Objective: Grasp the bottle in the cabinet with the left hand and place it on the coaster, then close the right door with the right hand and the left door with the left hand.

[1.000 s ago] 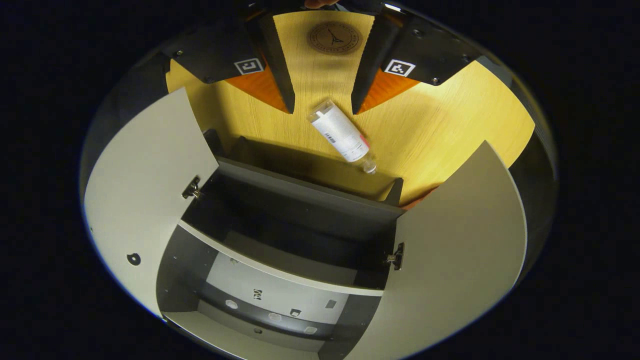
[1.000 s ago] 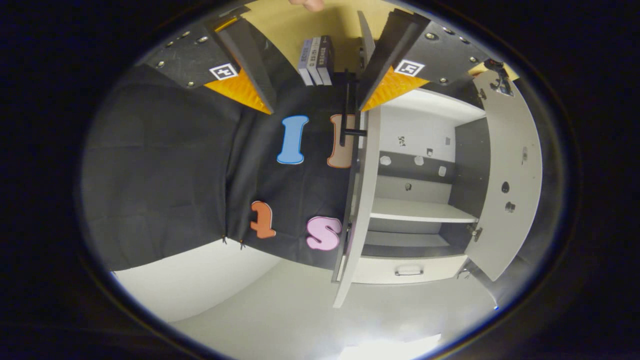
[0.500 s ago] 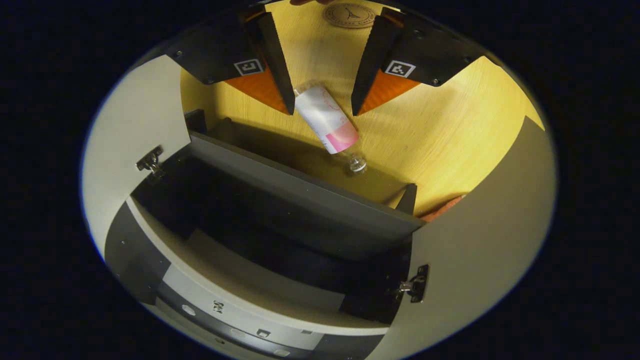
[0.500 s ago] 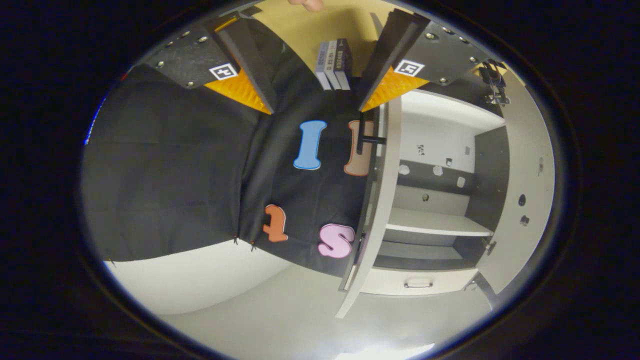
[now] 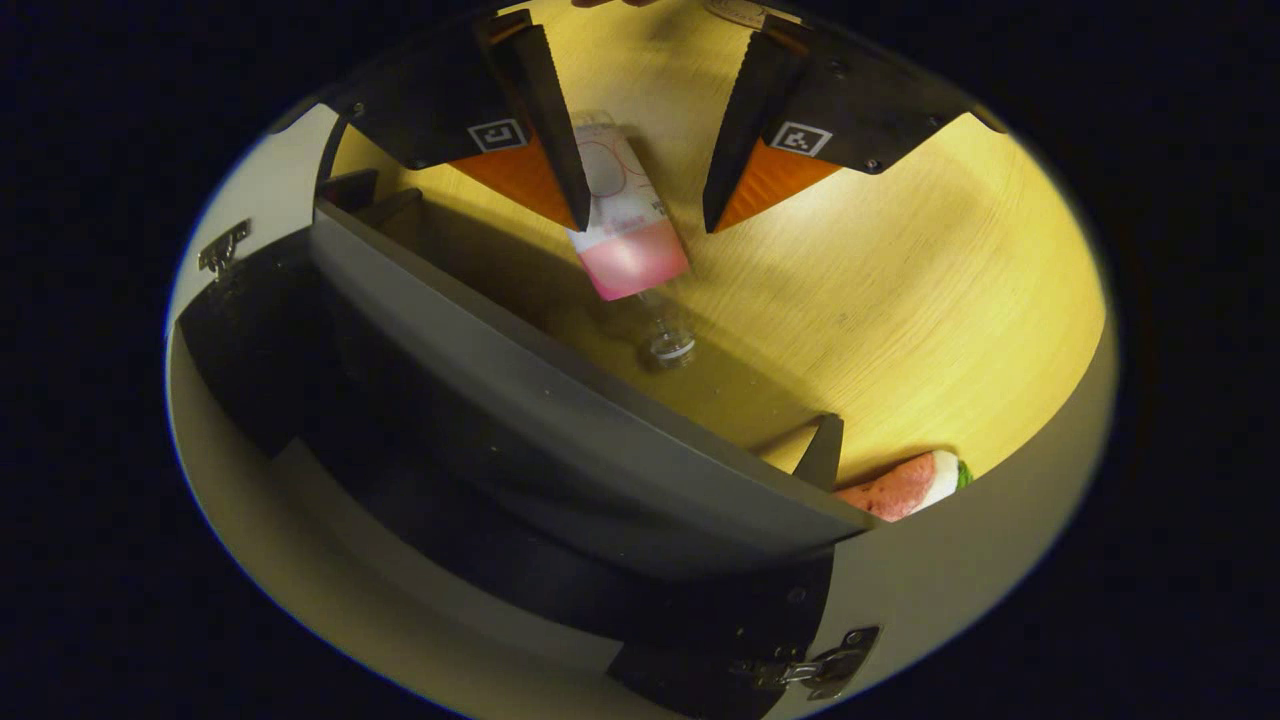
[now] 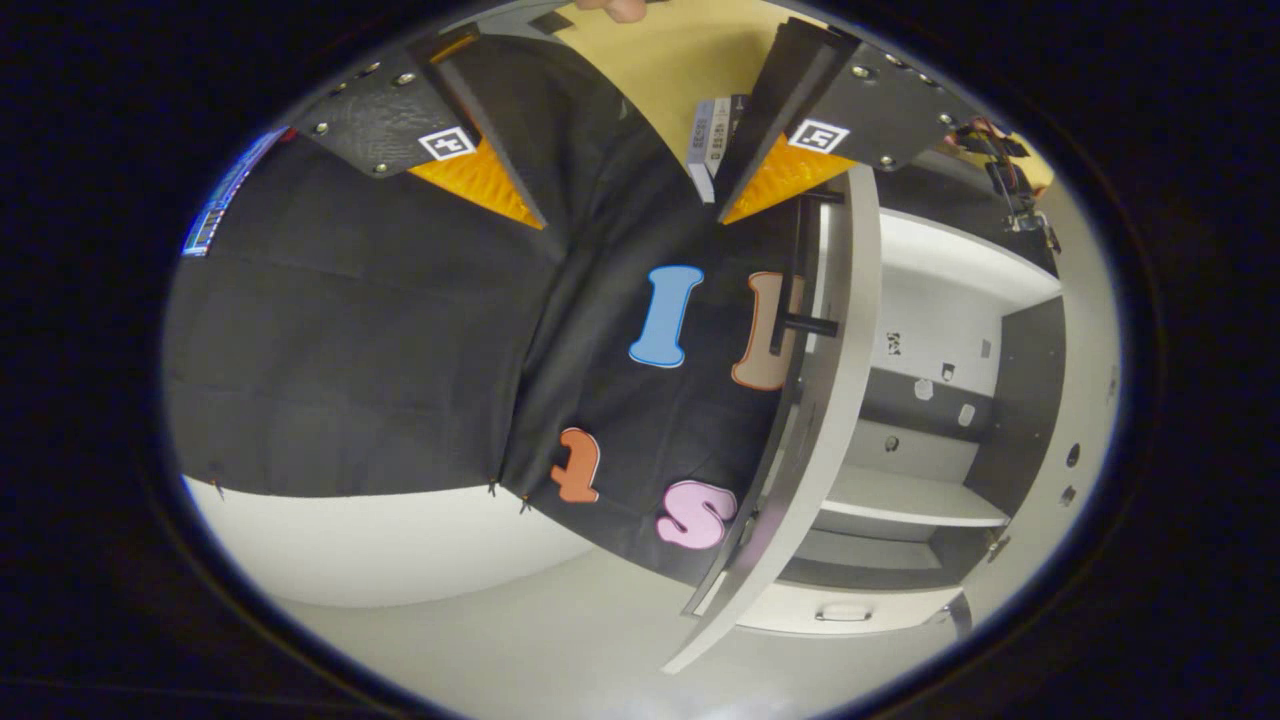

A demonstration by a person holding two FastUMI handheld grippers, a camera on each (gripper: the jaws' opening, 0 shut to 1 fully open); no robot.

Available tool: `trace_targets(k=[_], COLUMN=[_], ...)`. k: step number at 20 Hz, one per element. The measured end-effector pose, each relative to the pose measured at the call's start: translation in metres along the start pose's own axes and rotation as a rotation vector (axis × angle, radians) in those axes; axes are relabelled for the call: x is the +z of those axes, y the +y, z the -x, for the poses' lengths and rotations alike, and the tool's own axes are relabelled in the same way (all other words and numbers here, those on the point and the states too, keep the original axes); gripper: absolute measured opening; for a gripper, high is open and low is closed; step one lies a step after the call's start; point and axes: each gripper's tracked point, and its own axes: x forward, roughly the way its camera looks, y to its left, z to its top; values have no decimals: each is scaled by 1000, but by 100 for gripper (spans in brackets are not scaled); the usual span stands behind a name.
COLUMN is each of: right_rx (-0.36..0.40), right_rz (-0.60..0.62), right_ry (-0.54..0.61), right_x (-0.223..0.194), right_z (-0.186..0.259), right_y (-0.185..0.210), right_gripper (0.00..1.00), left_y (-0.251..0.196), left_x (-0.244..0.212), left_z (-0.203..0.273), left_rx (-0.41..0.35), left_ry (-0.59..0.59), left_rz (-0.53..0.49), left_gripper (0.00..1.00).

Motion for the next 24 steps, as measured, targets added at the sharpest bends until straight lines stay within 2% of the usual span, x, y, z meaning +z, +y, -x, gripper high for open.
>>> trace_targets(k=[3,5,8,9,10,11,12,14,15,18,24], right_rx=[4,12,27,33,39,45,51,61,62,57,58], right_rz=[27,42,51,52,53,55,60,74,81,87,82], right_ry=[-3,-2,-4,-8,-14,-23,-30,-39,-42,-49,-59], right_x=[0,-1,-1,1,2,5,6,7,7,8,9], right_z=[-2,-5,-10,-12,-14,-15,-17,-19,-21,-24,-17], right_y=[4,9,16,19,22,24,27,31,33,30,28], right_gripper=[94,94,94,98,98,94,98,98,94,94,94], left_y=[-11,-12,-4,2,10,20,29,29,33,37,60], left_x=[4,4,2,1,-1,-3,-6,-5,-3,1,9], left_z=[-8,-9,-2,1,6,12,15,25,29,33,17], left_rx=[-10,5,54,73,99,131,146,114,110,96,167], left_ry=[-24,-29,-39,-45,-39,-33,-16,-23,-30,-33,-16], left_rz=[52,43,38,42,42,39,46,91,100,115,133], left_gripper=[74,75,76,76,75,75,75,74,74,74,74])
